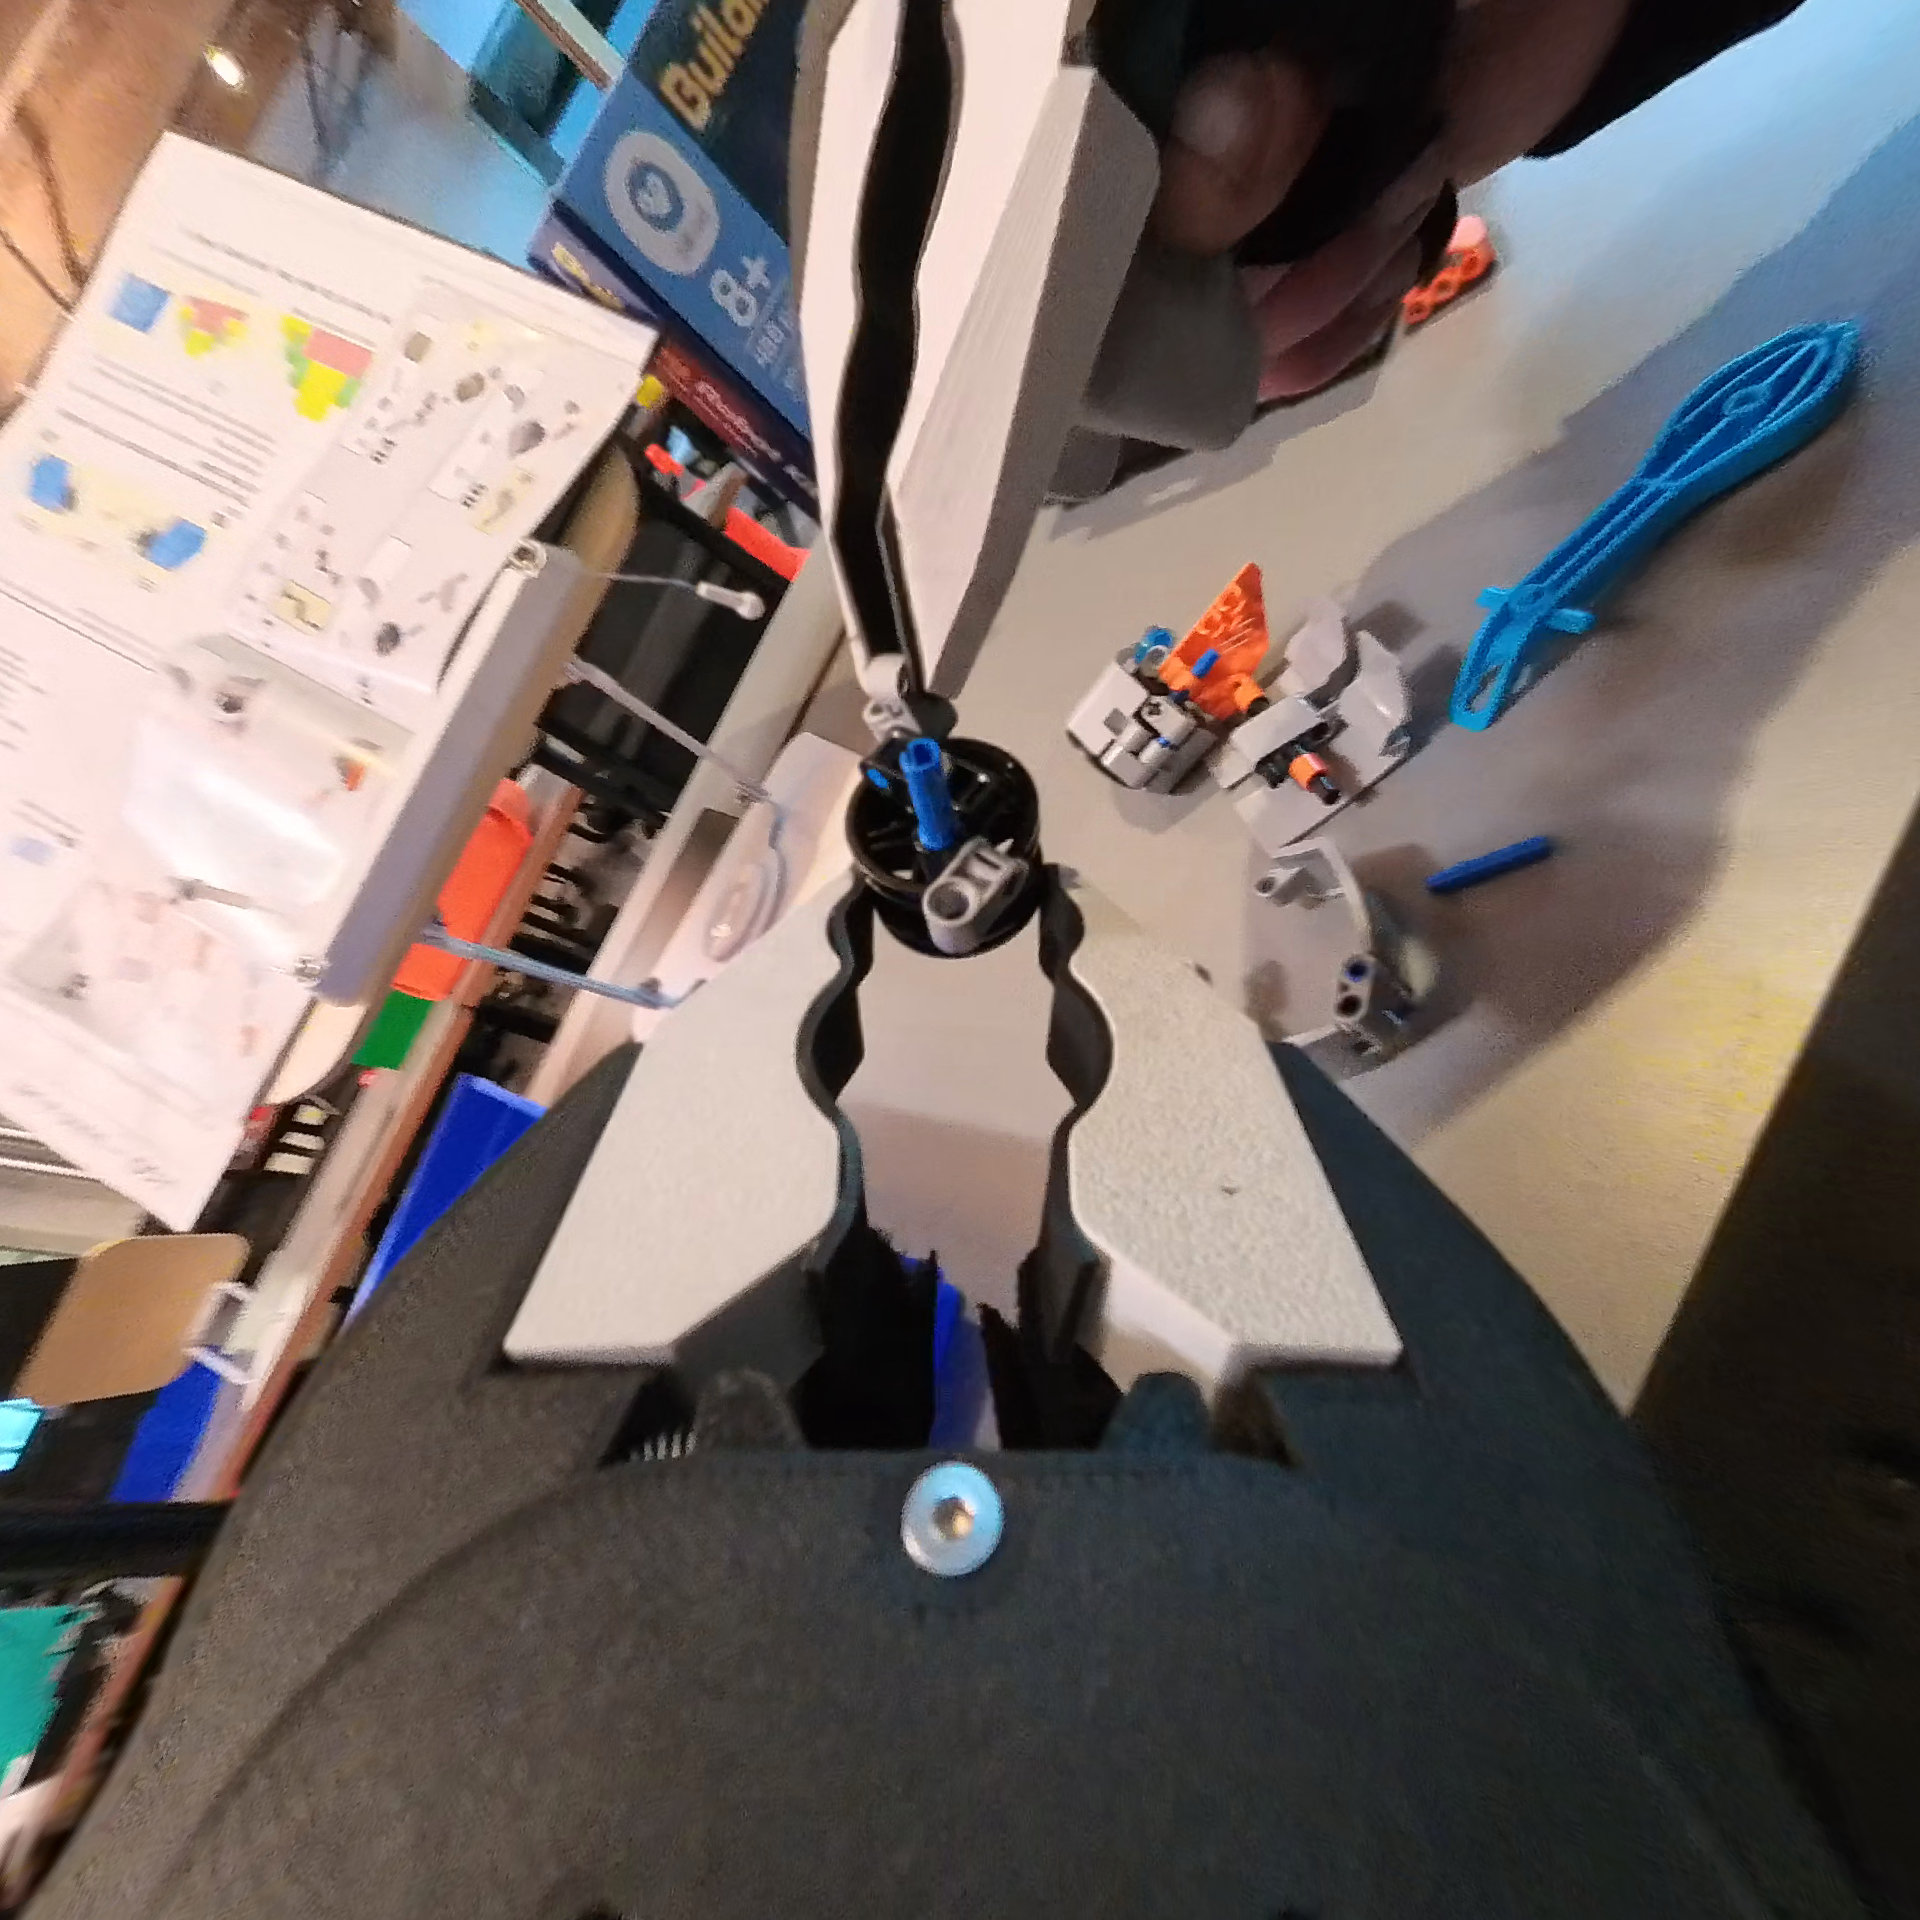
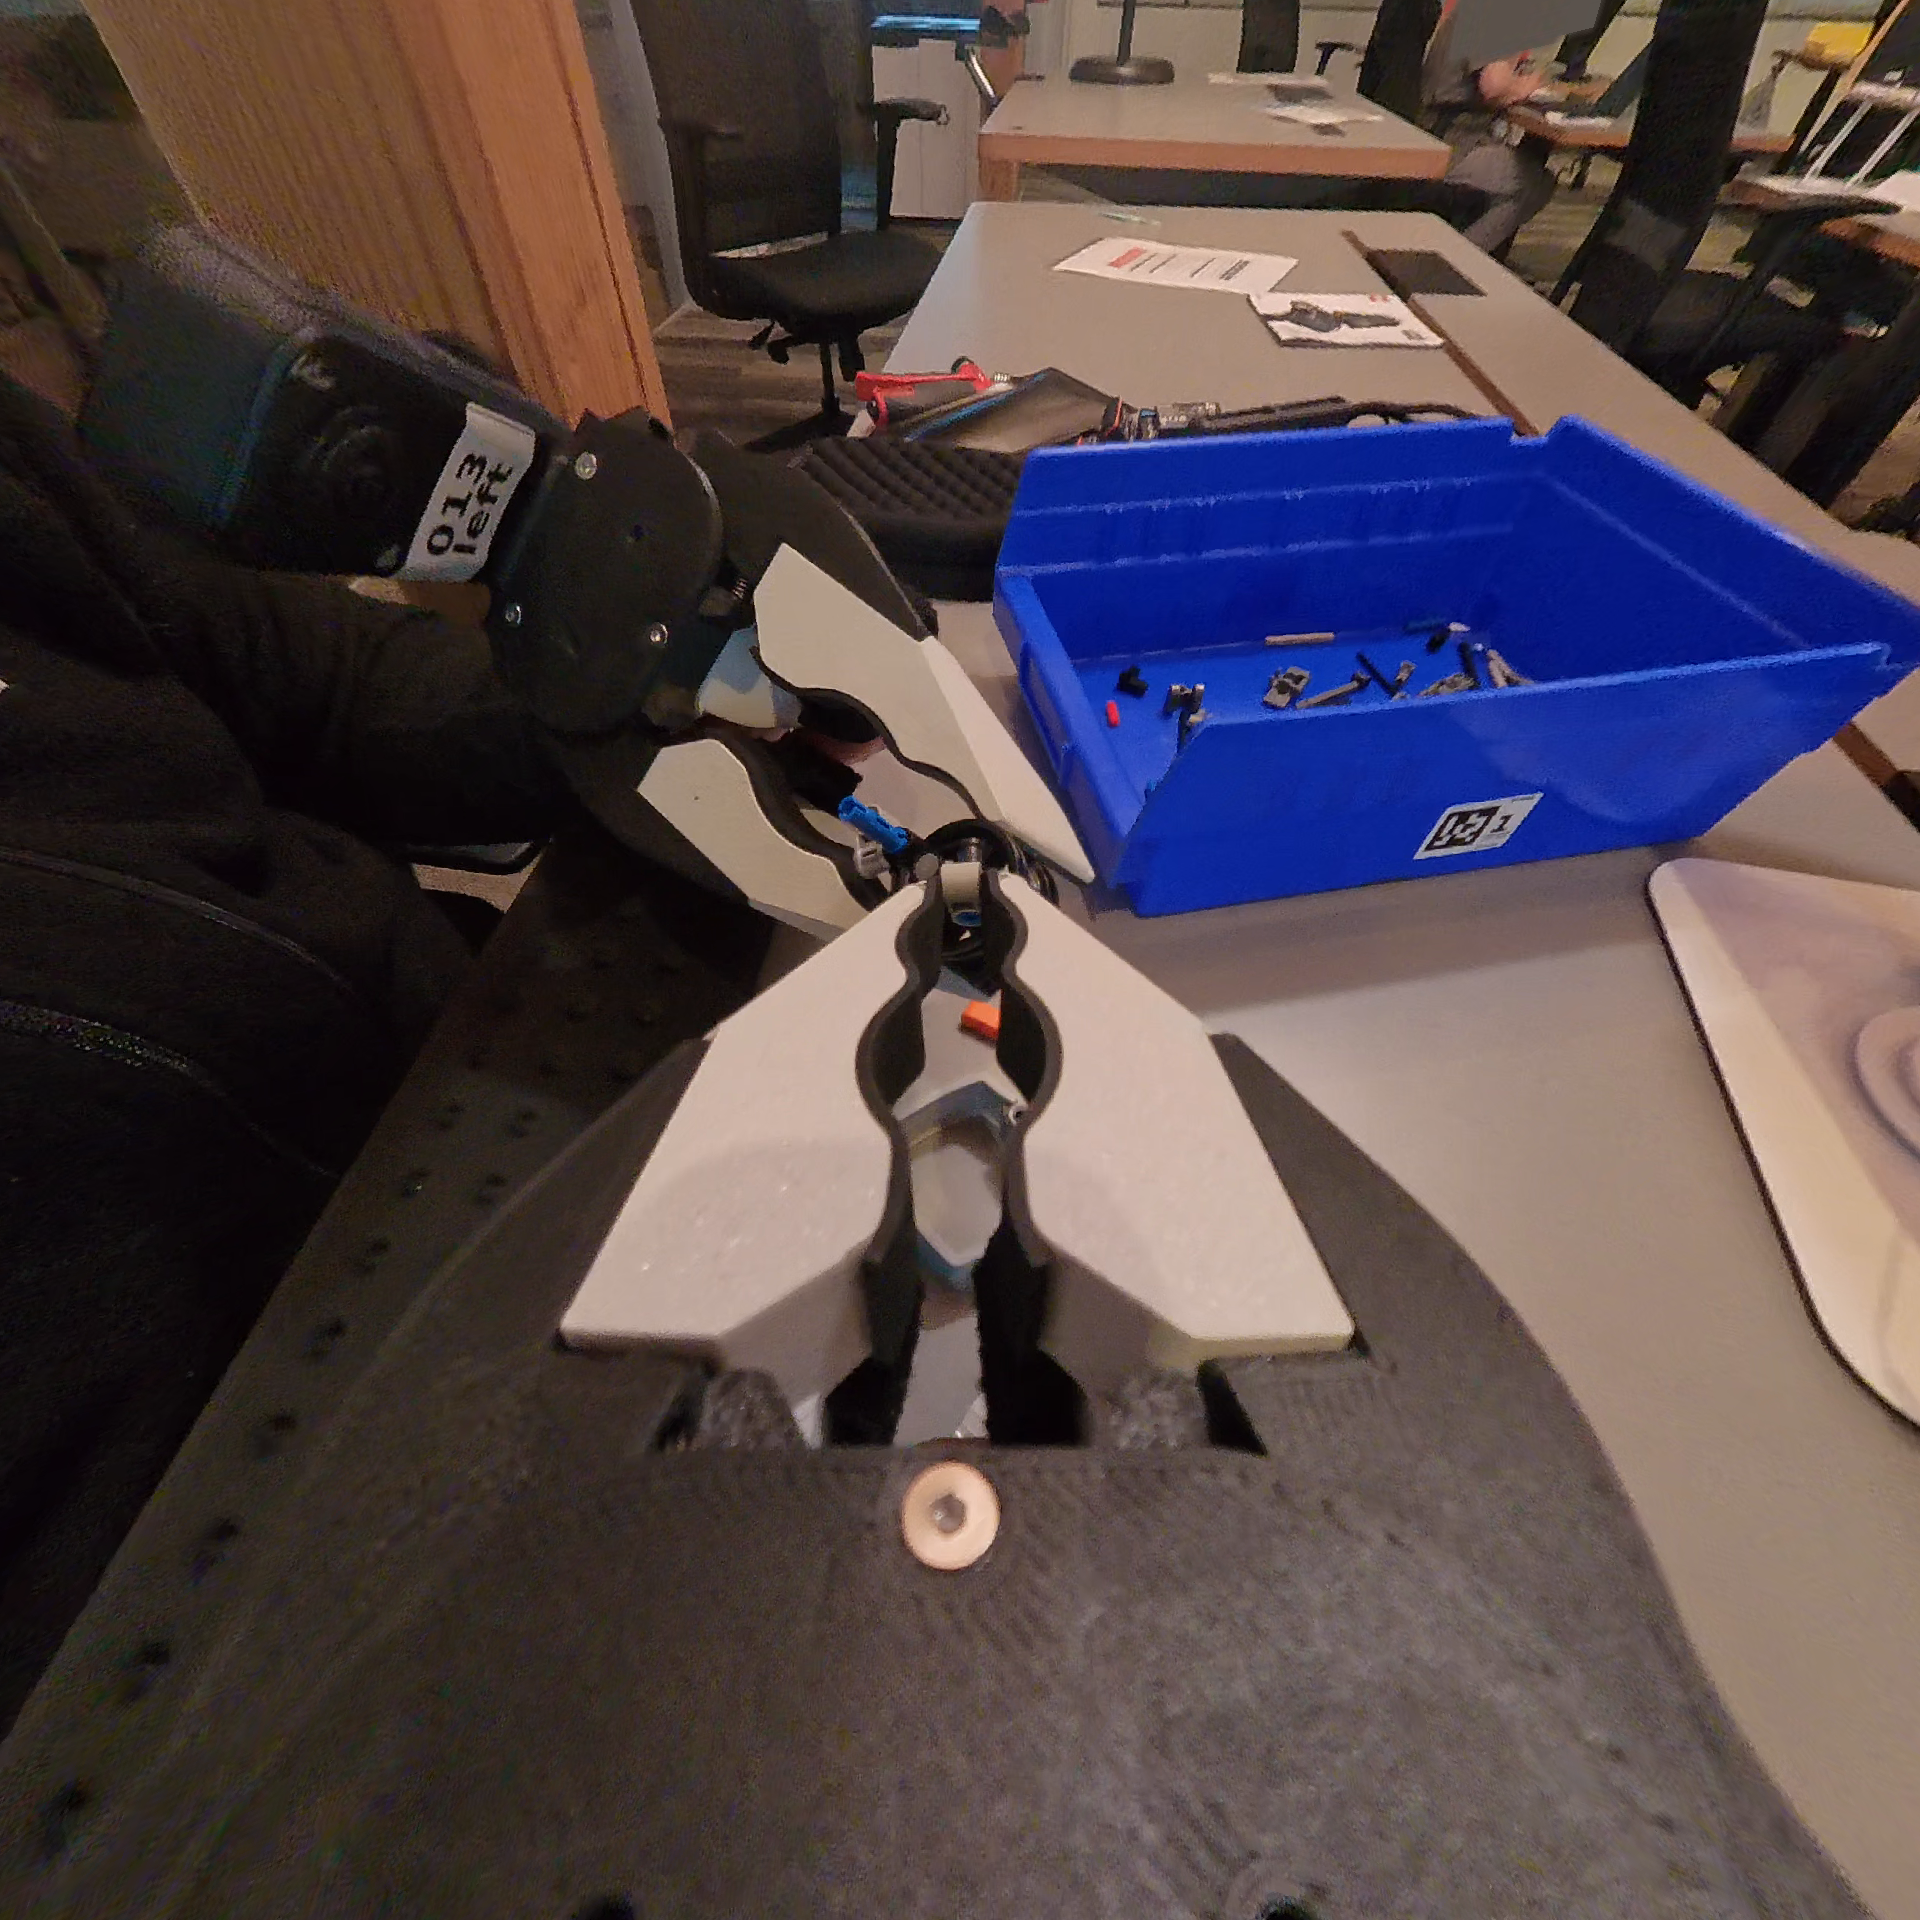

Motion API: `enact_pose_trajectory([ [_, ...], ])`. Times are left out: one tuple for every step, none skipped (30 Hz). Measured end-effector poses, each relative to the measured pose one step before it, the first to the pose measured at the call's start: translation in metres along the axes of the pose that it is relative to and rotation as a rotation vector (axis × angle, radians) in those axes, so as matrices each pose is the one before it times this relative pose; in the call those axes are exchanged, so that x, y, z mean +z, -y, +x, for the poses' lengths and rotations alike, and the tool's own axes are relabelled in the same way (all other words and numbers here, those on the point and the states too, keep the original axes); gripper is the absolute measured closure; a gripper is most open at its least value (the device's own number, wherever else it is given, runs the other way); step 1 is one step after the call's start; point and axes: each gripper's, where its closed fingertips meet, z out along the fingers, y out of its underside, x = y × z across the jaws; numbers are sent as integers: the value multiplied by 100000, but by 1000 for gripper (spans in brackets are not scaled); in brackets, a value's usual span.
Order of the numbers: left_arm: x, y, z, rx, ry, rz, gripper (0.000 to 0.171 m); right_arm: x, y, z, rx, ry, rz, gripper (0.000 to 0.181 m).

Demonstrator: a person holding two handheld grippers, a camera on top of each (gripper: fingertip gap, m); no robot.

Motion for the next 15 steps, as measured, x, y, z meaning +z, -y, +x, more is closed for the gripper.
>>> enact_pose_trajectory([
  [-118,210,-256,2269,1968,673,142,-103,246,-92,-589,-165,734,177],
  [-83,159,-141,1578,903,441,142,-97,157,-60,-122,101,415,177],
  [-62,134,-122,750,567,454,142,-92,155,-12,0,-63,567,177],
  [-63,153,-177,357,794,589,142,-85,177,29,-259,-417,982,178],
  [-76,109,-243,1230,1583,348,142,-67,178,64,-877,-980,816,178],
  [-40,90,-178,923,947,-37,143,-44,132,57,-2714,-1954,143,178],
  [19,54,-56,-928,-602,-213,142,-2,118,34,-4327,-2852,-597,178],
  [22,50,-48,-2493,-1462,144,142,31,83,55,-5495,-3775,-1389,178],
  [44,-26,-21,-3105,-1815,100,142,54,-51,133,-7126,-4893,-2889,178],
  [85,-105,105,-3730,-2701,-290,142,57,-152,181,-9034,-5806,-3972,178],
  [72,9,135,-4345,-2699,445,142,42,-110,154,-9601,-5947,-3804,178],
  [65,51,117,-4367,-2641,648,142,31,-65,140,-9457,-5806,-3657,178],
  [61,25,76,-4151,-2579,155,142,84,-141,176,-10799,-6641,-4446,178],
  [45,53,-7,-3913,-2198,67,142,99,-202,210,-13273,-7729,-5274,177],
  [53,66,4,-3716,-2312,203,142,76,-69,134,-14030,-7580,-4953,177],
])
